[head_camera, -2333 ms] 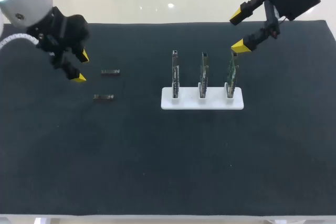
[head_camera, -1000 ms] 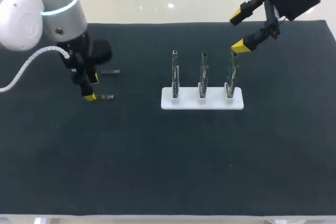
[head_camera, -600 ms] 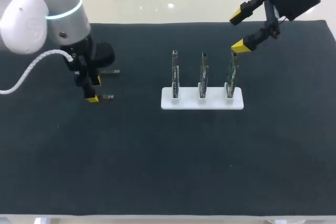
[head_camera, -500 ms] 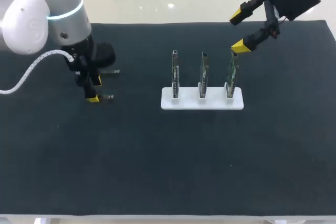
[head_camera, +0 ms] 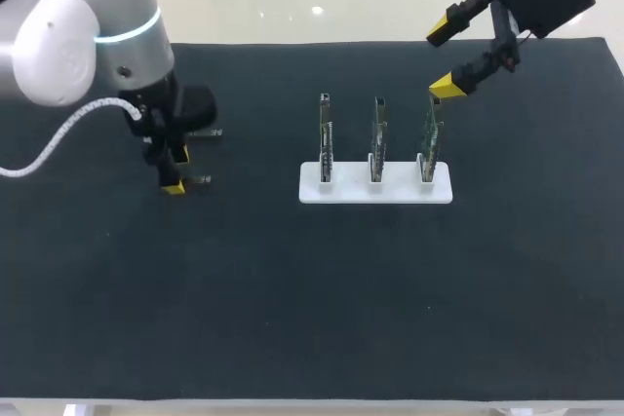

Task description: Pick up the optical module with the left hand, and insert it into the network port with the right hand.

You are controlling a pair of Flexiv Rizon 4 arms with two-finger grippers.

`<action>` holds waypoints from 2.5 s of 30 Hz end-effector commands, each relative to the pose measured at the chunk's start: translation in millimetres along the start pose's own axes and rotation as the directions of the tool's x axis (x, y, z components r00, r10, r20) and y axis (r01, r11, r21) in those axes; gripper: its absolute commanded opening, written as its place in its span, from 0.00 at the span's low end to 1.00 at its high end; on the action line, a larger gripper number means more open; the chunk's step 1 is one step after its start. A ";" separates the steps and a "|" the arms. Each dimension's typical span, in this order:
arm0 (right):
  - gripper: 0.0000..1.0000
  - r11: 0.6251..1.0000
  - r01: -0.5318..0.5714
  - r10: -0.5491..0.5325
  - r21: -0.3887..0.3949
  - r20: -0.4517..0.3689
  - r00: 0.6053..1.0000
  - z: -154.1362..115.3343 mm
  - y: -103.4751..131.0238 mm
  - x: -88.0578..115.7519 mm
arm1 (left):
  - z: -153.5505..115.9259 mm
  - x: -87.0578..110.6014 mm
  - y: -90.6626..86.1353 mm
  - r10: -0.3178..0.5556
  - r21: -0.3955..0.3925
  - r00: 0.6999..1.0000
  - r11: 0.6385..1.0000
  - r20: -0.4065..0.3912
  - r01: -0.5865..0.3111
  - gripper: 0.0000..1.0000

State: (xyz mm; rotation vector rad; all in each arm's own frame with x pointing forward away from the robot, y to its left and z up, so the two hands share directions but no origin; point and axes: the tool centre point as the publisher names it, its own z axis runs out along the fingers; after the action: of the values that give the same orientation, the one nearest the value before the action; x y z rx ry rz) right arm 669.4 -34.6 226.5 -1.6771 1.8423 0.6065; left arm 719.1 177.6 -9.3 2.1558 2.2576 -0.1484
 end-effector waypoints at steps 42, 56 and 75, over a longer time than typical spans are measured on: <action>1.00 1.000 0.001 -0.001 0.000 0.002 1.000 0.1 0.2 0.3 | 4.6 -0.5 -3.7 0.005 -0.055 1.000 0.998 0.021 -0.004 0.00; 1.00 1.000 0.001 -0.001 0.000 0.002 1.000 0.1 0.2 0.3 | -63.1 -17.4 -26.2 0.079 -0.017 0.960 0.997 0.268 -0.077 0.00; 1.00 1.000 0.001 -0.001 0.000 0.002 1.000 0.1 0.2 0.3 | -164.3 -21.2 -43.5 0.186 -0.067 0.760 0.980 0.623 -0.185 0.00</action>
State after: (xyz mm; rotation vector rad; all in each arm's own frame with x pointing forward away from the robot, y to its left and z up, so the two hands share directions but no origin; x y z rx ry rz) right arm 669.4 -34.6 226.5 -1.6771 1.8424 0.6065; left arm 693.2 158.9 155.0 1.9665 1.7038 -0.6955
